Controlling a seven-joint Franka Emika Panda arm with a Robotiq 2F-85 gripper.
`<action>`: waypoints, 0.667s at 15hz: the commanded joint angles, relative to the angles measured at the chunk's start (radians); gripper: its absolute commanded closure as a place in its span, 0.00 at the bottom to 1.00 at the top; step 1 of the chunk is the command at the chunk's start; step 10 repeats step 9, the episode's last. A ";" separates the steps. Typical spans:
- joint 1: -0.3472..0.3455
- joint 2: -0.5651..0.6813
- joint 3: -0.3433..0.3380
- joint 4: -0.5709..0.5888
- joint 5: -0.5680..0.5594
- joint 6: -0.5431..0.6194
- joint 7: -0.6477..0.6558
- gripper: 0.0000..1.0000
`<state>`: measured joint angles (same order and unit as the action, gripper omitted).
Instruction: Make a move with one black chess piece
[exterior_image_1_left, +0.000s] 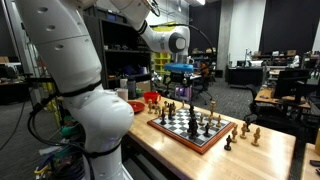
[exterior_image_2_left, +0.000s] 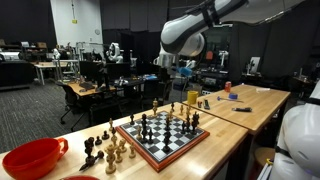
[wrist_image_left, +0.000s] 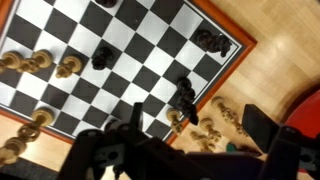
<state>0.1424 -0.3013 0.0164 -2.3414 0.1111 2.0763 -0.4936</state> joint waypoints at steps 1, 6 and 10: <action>-0.054 0.030 0.016 0.084 -0.096 -0.034 0.193 0.00; -0.112 0.025 0.031 0.153 -0.242 -0.090 0.457 0.00; -0.103 0.026 0.015 0.145 -0.227 -0.084 0.434 0.00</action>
